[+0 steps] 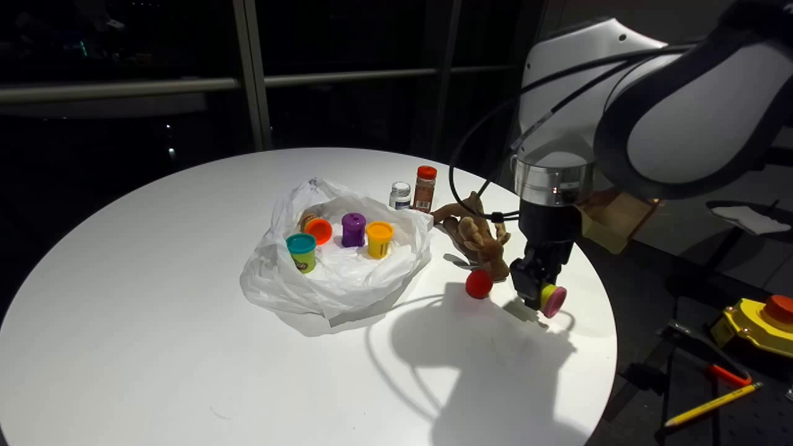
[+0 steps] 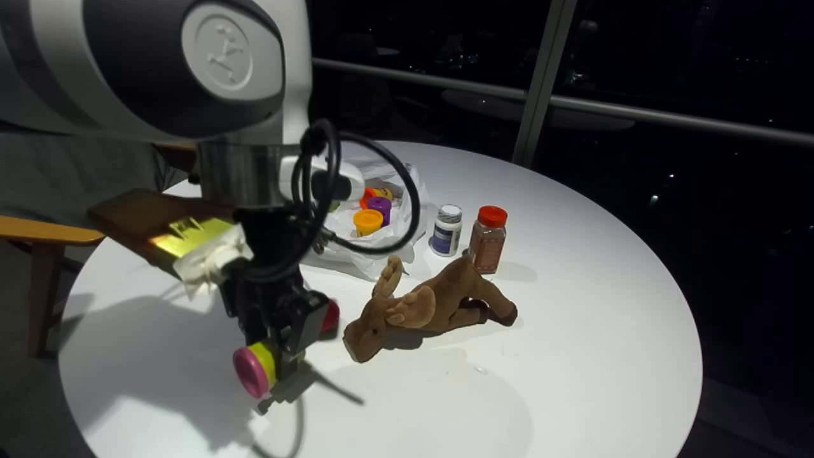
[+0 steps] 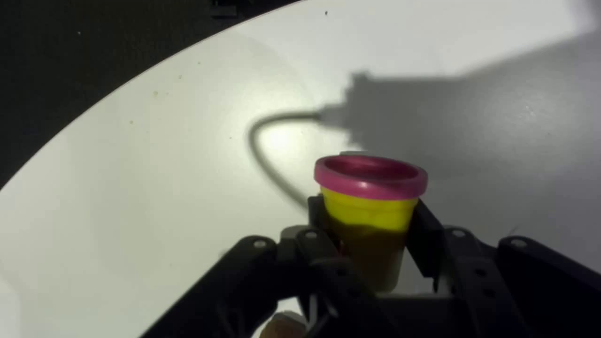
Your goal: Put the objects on the table in the plastic bag
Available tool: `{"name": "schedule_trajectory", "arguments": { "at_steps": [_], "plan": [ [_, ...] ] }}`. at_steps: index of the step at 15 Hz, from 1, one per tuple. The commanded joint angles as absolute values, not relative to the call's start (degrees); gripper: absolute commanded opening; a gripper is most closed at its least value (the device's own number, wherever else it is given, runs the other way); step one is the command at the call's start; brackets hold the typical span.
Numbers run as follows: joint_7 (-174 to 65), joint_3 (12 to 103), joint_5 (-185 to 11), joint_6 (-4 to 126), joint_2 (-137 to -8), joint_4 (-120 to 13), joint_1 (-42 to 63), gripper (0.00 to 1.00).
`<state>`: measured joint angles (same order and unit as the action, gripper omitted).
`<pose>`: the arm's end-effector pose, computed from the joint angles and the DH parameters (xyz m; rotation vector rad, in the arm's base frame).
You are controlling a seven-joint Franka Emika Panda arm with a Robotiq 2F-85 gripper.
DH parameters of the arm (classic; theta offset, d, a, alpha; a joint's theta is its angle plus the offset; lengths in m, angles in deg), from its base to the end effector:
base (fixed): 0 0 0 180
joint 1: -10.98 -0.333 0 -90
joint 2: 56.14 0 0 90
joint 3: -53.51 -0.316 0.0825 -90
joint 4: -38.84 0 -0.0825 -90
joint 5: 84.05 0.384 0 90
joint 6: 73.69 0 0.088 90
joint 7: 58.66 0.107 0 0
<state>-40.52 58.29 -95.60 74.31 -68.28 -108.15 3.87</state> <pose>0.4260 0.0189 0.1733 2.9871 -0.1409 -0.2582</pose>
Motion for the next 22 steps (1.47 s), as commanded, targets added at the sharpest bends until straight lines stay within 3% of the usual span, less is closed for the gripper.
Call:
{"name": "schedule_trajectory", "arguments": {
  "at_steps": [1, 4, 8, 16, 22],
  "plan": [
    [-34.9, 55.8, -99.7, 66.4, -59.1, -105.6, 0.8, 0.19],
    [-34.8, 51.2, -101.4, 62.0, -59.0, -97.4, 0.1, 0.19],
    [-36.3, 48.1, -102.1, 65.9, -68.3, -83.8, 0.2, 0.19],
    [-36.5, 50.5, -99.3, 68.0, -90.0, -63.3, -3.4, 0.19],
    [-38.9, 50.3, -95.4, 66.5, -97.4, -55.4, -5.4, 0.19]
  ]
}}
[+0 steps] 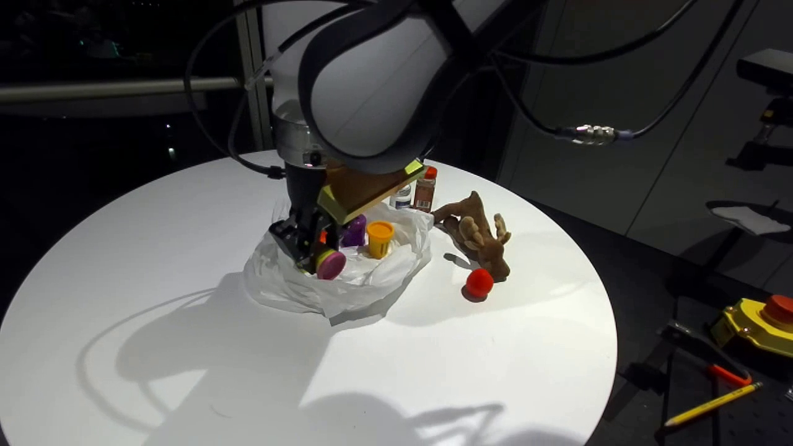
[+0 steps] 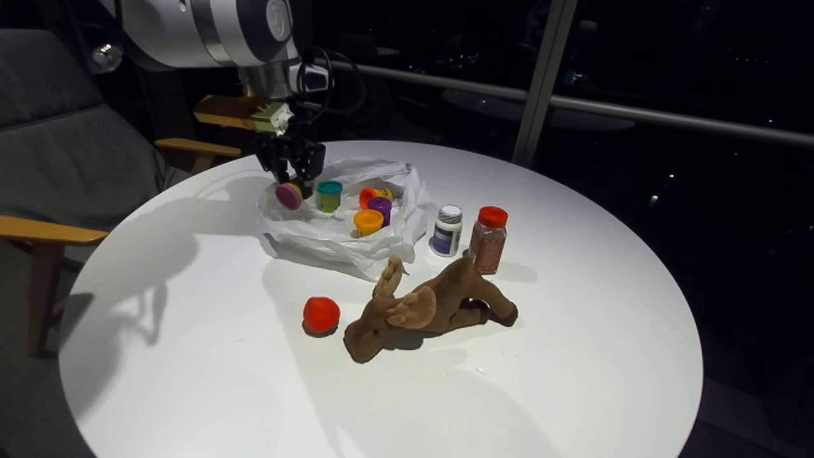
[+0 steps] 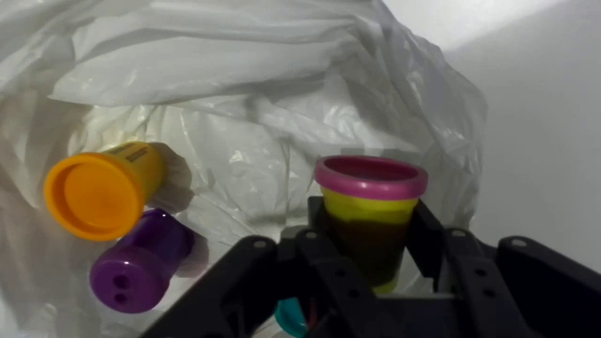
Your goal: Put the objects on the table in the plastic bag
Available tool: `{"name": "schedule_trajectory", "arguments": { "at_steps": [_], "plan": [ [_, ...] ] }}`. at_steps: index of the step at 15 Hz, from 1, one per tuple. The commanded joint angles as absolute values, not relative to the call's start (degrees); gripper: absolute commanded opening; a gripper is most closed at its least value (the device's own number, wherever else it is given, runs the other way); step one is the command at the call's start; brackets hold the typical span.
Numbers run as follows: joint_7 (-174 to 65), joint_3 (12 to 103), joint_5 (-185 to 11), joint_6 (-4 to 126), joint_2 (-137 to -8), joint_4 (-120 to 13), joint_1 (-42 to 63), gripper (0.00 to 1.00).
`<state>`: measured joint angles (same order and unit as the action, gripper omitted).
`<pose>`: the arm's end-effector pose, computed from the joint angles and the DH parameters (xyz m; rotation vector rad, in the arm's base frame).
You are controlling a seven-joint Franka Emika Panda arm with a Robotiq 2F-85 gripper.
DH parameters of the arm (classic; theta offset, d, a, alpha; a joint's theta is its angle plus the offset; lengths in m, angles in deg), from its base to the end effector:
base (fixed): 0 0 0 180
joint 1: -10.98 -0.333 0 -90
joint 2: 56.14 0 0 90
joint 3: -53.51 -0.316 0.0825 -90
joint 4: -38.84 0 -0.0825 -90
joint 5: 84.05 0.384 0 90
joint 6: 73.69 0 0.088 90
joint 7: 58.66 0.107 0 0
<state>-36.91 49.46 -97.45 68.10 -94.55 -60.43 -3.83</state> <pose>0.6410 0.2149 0.2015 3.0573 0.1702 0.1661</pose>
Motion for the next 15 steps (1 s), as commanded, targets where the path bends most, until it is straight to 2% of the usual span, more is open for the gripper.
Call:
{"name": "schedule_trajectory", "arguments": {
  "at_steps": [1, 15],
  "plan": [
    [-38.7, 50.9, -95.7, 66.3, -98.0, -54.8, -6.1, 0.19],
    [-35.0, 61.5, -105.4, 62.9, -104.5, -47.7, -13.0, 0.19]
  ]
}}
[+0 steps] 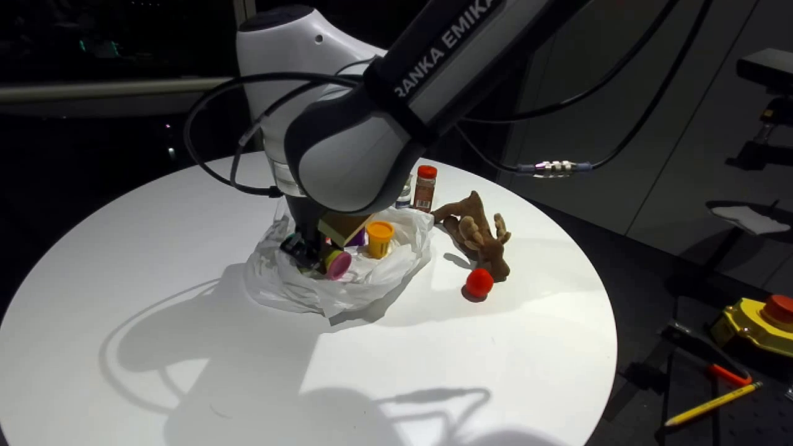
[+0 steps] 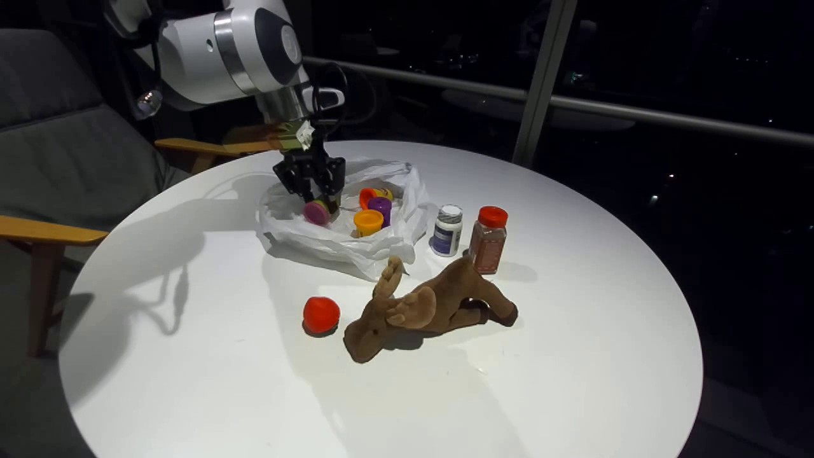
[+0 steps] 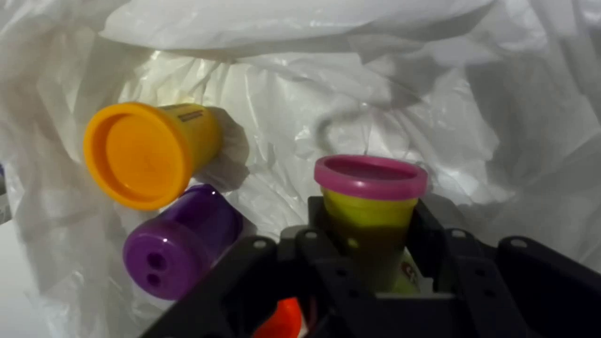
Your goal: Put the objects on the table in the plastic bag
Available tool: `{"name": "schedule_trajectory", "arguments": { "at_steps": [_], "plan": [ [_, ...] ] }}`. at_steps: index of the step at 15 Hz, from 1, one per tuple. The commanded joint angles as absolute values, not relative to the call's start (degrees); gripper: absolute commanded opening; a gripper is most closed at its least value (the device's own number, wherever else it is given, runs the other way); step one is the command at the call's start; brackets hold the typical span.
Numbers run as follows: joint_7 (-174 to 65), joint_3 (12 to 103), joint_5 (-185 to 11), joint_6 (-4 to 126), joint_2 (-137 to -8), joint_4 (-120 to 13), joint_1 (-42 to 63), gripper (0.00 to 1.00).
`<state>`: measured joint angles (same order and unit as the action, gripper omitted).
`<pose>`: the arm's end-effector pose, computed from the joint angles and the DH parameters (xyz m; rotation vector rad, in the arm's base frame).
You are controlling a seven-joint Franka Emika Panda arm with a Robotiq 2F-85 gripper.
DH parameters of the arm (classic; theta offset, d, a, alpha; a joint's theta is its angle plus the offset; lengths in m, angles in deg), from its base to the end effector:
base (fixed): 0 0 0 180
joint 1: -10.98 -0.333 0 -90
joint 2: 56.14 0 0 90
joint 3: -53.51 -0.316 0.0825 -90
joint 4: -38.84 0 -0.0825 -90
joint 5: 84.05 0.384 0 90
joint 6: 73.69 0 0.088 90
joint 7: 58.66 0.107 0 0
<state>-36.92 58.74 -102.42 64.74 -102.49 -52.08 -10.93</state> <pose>0.6663 0.2067 0.1622 2.8671 0.2585 0.1585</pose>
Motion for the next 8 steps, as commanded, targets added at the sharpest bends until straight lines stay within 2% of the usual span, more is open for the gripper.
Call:
{"name": "schedule_trajectory", "arguments": {
  "at_steps": [1, 3, 5, 6, 8],
  "plan": [
    [-34.7, 62.3, -106.3, 62.7, -104.9, -47.1, -13.4, 0.19],
    [-34.2, 63.3, -107.5, 62.2, -105.4, -46.0, -13.8, 0.19],
    [-34.8, 63.0, -107.4, 61.0, -105.9, -45.2, -13.3, 0.69],
    [-35.2, 62.4, -106.8, 60.8, -105.4, -45.5, -13.0, 0.7],
    [-35.8, 62.1, -106.9, 59.9, -104.1, -46.5, -13.0, 0.83]
  ]
}}
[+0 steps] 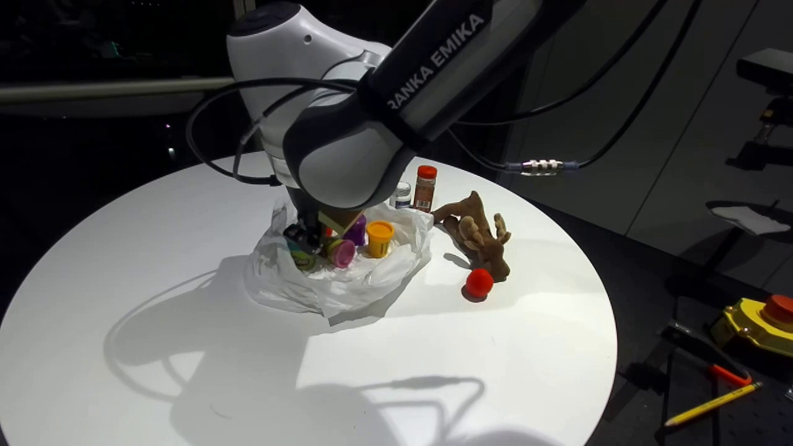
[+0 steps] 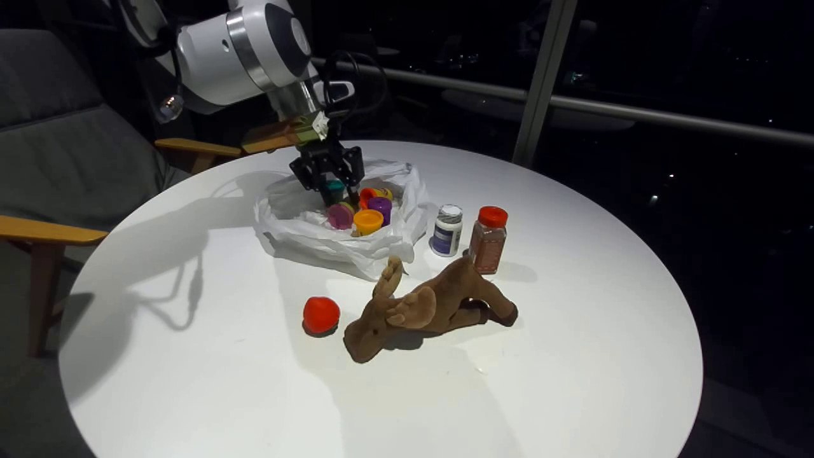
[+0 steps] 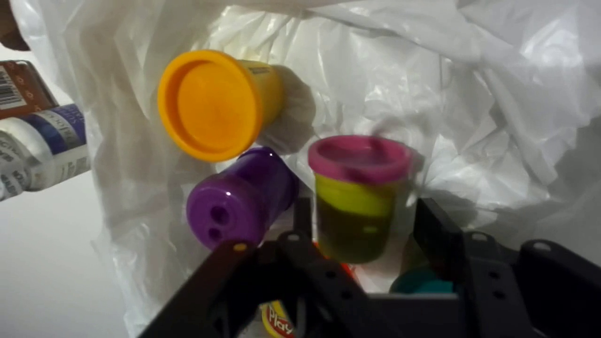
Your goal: Put the objects on the table in the plastic bag
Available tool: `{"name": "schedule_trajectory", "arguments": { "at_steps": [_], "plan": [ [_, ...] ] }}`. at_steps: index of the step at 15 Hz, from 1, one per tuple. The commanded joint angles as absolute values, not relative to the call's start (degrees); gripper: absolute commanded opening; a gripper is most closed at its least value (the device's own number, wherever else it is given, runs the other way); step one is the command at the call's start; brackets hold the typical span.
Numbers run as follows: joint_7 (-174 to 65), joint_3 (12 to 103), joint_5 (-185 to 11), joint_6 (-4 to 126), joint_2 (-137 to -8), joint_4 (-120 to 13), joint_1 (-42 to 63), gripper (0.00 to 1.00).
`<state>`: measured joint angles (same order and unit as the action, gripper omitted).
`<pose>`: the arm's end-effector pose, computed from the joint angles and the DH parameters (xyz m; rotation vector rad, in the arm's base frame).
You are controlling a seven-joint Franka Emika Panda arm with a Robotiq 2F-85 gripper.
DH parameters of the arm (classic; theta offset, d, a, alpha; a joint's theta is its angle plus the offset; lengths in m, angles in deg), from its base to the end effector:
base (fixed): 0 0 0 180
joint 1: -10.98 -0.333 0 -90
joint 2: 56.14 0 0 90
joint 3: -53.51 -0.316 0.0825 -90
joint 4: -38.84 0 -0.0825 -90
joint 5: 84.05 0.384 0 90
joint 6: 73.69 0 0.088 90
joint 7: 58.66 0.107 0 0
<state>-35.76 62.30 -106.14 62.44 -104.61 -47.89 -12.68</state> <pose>0.6846 0.1956 0.1671 2.7654 0.2652 0.1953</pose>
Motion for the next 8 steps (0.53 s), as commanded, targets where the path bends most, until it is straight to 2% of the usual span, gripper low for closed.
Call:
{"name": "schedule_trajectory", "arguments": {
  "at_steps": [1, 2, 3, 8],
  "plan": [
    [-35.6, 61.8, -106.7, 59.9, -102.9, -47.6, -13.2, 0.92],
    [-34.7, 61.9, -106.9, 60.2, -101.1, -49.3, -13.6, 0.98],
    [-33.8, 62.0, -107.0, 60.8, -99.1, -51.4, -13.9, 1.0],
    [-30.1, 59.3, -104.3, 63.1, -85.2, -66.2, -12.7, 1.0]
  ]
}}
